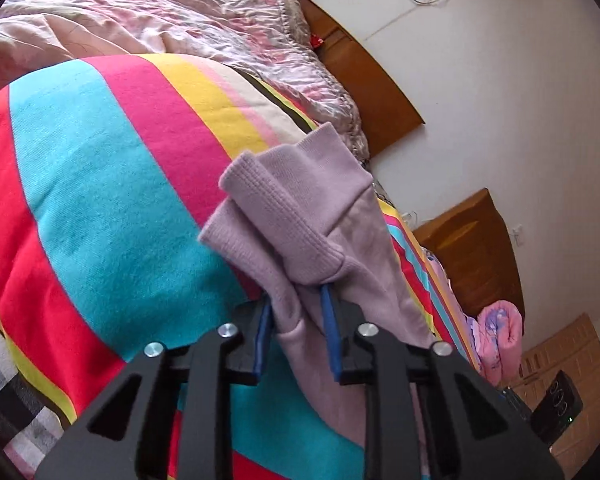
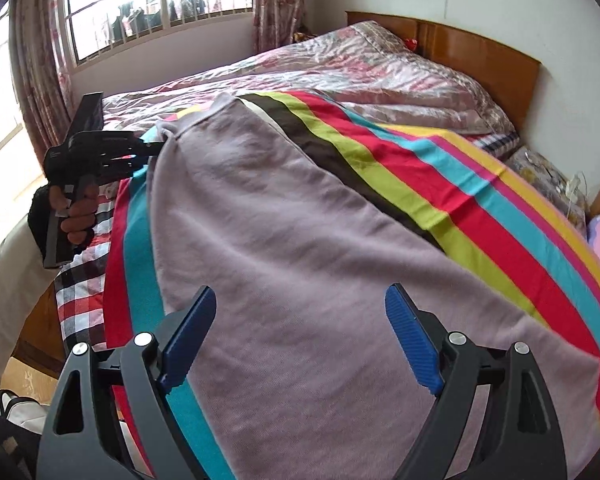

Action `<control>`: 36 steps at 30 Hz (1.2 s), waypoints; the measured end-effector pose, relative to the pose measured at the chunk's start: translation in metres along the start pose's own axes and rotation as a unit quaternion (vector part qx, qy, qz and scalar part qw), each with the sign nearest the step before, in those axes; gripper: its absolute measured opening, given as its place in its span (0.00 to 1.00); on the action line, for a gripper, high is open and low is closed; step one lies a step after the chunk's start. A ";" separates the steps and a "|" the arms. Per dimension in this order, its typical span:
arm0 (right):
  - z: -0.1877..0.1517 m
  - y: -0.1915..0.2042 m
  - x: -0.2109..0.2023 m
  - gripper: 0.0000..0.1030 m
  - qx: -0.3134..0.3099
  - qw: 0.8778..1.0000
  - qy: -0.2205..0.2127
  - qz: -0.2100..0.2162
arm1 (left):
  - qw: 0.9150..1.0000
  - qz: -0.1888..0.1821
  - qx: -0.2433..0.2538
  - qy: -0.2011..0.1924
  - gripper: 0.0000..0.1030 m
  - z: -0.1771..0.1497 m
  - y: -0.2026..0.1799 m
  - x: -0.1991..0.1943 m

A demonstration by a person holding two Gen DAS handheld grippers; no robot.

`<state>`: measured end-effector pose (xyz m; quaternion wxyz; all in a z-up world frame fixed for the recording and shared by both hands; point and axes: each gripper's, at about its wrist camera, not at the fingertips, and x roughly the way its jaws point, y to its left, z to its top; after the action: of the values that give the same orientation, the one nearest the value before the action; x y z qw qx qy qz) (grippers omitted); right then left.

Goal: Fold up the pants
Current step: 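Grasp the pant leg cuff with the left gripper and lift it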

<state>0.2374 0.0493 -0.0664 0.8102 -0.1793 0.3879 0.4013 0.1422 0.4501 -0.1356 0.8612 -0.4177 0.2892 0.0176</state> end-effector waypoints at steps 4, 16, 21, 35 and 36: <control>-0.025 -0.010 0.020 0.82 0.014 0.999 0.042 -0.018 | 0.999 -0.016 0.022 -0.038 0.09 -0.002 -0.009 -0.022; -0.023 0.000 0.014 0.85 0.016 1.000 0.022 -0.006 | 0.999 0.016 0.037 -0.019 0.13 0.009 0.030 -0.009; 0.007 0.039 0.018 0.85 -0.033 0.998 0.000 0.056 | 0.998 0.022 -0.005 -0.055 0.51 0.007 0.033 -0.037; 0.014 0.099 0.045 0.87 -0.131 0.982 0.059 0.126 | 0.980 0.116 0.159 0.026 0.62 -0.011 -0.065 0.034; 0.019 0.093 0.045 0.87 -0.124 0.984 0.052 0.116 | 0.981 0.106 0.158 0.021 0.62 -0.013 -0.057 0.034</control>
<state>0.1907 0.1409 -0.0868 0.7079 -0.2529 0.3951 0.5280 0.1798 0.3958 -0.1190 0.9035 -0.2431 0.3489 0.0545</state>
